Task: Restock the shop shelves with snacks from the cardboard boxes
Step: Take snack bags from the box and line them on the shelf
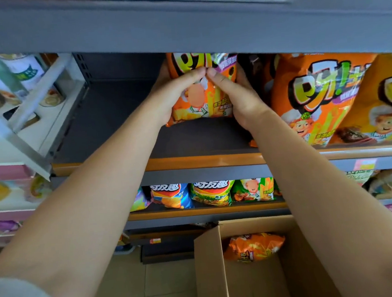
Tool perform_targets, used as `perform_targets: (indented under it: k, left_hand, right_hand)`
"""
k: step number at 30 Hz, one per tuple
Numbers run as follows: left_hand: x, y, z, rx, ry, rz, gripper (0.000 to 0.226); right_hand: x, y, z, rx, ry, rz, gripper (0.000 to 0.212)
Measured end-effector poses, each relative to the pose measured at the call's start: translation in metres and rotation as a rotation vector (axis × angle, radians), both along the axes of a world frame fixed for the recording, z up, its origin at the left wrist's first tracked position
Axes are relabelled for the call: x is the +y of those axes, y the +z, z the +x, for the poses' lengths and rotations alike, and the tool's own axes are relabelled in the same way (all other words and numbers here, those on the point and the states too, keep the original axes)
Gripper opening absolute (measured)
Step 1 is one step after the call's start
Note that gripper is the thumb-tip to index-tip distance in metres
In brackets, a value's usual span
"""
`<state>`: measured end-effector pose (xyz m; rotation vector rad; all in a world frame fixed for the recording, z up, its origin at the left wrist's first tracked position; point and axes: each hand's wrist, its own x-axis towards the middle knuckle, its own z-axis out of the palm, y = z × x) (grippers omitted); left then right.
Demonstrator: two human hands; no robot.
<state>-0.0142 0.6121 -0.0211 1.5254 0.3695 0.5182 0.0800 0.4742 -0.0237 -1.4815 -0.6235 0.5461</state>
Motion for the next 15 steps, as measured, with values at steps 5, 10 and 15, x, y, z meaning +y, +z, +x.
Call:
perform_targets:
  k: [5,10,15]
  left_hand:
    - [-0.018,-0.004,0.030,0.017,0.057,-0.007,0.061]
    - [-0.023,-0.009,0.049,0.010,0.165,0.028,0.076]
    - [-0.029,-0.008,0.050,0.066,0.106,0.066,0.089]
  right_hand:
    - [0.005,-0.012,0.005,-0.062,-0.277,-0.111,0.100]
    - [0.008,-0.013,0.013,-0.122,-0.457,-0.194,0.122]
    - [0.000,-0.005,-0.003,-0.185,-0.559,-0.220,0.079]
